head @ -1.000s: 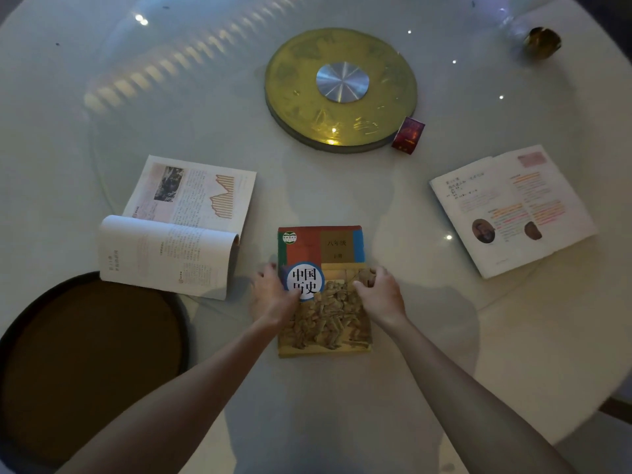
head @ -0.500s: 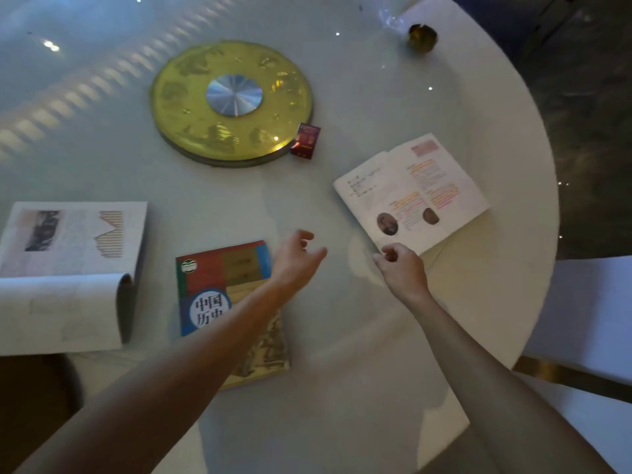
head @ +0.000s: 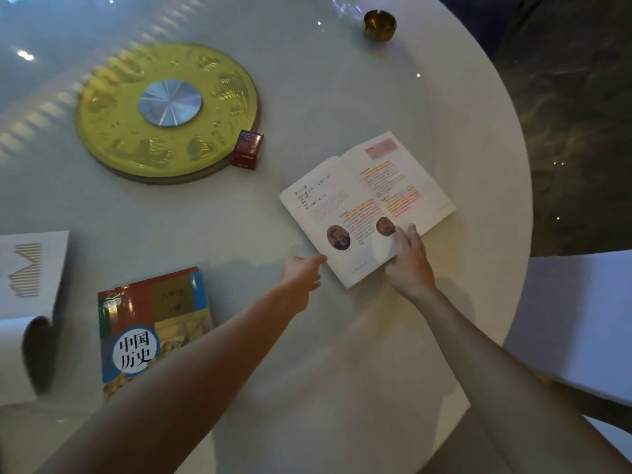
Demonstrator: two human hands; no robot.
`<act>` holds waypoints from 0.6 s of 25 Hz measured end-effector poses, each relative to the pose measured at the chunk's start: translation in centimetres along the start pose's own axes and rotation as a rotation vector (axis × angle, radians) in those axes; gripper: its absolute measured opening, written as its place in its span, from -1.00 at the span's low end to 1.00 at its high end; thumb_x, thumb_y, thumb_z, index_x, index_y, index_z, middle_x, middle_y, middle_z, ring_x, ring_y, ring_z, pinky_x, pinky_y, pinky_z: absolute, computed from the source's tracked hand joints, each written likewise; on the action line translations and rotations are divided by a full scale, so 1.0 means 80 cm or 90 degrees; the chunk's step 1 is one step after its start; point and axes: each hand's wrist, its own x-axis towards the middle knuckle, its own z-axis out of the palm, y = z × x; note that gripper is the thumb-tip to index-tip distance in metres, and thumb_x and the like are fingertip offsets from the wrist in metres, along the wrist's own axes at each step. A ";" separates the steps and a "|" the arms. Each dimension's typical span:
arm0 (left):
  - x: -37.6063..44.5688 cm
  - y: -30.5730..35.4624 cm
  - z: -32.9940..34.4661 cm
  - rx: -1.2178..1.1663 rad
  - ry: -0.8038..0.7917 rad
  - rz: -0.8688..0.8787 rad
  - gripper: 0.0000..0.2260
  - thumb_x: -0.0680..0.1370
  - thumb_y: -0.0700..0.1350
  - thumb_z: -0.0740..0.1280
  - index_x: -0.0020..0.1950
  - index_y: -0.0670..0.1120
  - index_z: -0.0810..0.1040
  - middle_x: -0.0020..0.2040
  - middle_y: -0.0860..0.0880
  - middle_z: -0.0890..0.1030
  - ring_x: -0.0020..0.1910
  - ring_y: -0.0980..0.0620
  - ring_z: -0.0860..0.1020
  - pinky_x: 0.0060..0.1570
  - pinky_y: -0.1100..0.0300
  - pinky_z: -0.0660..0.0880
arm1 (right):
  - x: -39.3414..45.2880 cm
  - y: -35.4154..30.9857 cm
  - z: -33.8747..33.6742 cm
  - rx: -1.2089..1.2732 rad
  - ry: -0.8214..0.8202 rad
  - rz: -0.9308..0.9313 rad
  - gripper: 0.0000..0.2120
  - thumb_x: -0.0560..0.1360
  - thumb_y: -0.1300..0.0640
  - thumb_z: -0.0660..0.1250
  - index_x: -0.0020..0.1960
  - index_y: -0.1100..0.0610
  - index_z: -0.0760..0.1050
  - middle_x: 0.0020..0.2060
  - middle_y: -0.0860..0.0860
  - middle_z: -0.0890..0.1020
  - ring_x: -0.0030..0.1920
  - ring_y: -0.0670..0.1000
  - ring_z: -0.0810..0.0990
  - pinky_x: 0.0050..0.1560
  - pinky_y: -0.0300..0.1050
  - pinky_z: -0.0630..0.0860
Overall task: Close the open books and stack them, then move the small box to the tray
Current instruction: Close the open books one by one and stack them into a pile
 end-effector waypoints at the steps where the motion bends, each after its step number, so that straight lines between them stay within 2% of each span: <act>1: 0.002 0.001 0.006 -0.005 0.006 0.002 -0.74 0.52 -0.16 0.45 -0.25 -0.09 0.40 -0.31 -0.07 0.39 -0.33 -0.02 0.44 -0.19 0.11 0.49 | 0.005 0.003 -0.001 0.006 -0.013 0.000 -0.21 0.49 0.35 0.26 0.66 0.15 0.07 0.68 0.14 0.05 0.66 0.15 0.02 0.55 0.08 0.21; 4: 0.003 0.005 0.017 -0.023 0.031 0.011 -0.81 0.53 -0.17 0.43 -0.21 -0.15 0.47 -0.31 -0.07 0.43 -0.24 -0.05 0.46 -0.15 0.11 0.47 | 0.013 0.004 0.001 -0.029 -0.022 -0.024 -0.16 0.44 0.35 0.31 0.66 0.19 0.06 0.56 0.17 0.29 0.53 0.23 0.25 0.48 0.11 0.32; 6: 0.004 0.006 0.022 -0.029 0.037 0.018 -0.89 0.53 -0.17 0.42 -0.06 -0.19 0.54 -0.26 -0.08 0.50 -0.28 -0.02 0.49 -0.20 0.11 0.47 | 0.010 0.001 0.007 -0.108 -0.025 -0.060 -0.15 0.43 0.33 0.32 0.66 0.17 0.07 0.46 0.16 0.38 0.38 0.24 0.37 0.36 0.13 0.42; 9: 0.005 0.006 0.019 -0.012 0.040 0.027 -0.79 0.51 -0.15 0.43 0.11 -0.17 0.58 -0.18 -0.06 0.57 -0.28 0.00 0.51 -0.29 0.17 0.45 | -0.003 -0.007 0.023 -0.143 0.009 -0.118 -0.24 0.46 0.34 0.30 0.63 0.17 0.18 0.33 0.18 0.49 0.22 0.24 0.46 0.21 0.11 0.45; 13: -0.001 0.003 -0.006 -0.007 0.023 0.008 -0.75 0.43 -0.04 0.51 -0.01 -0.10 0.55 -0.19 -0.02 0.54 -0.21 0.00 0.48 -0.19 0.14 0.42 | -0.028 -0.021 0.038 -0.073 0.039 -0.132 -0.34 0.40 0.42 0.21 0.49 0.18 0.40 0.19 0.21 0.55 0.13 0.28 0.50 0.10 0.13 0.49; 15: -0.004 -0.003 -0.025 -0.024 0.032 0.017 -0.71 0.39 -0.07 0.55 -0.02 -0.11 0.52 -0.11 -0.08 0.60 -0.15 -0.05 0.55 -0.15 0.07 0.46 | -0.047 -0.025 0.052 -0.050 0.039 -0.142 -0.39 0.33 0.40 0.23 0.38 0.20 0.48 0.17 0.21 0.56 0.12 0.30 0.50 0.09 0.14 0.50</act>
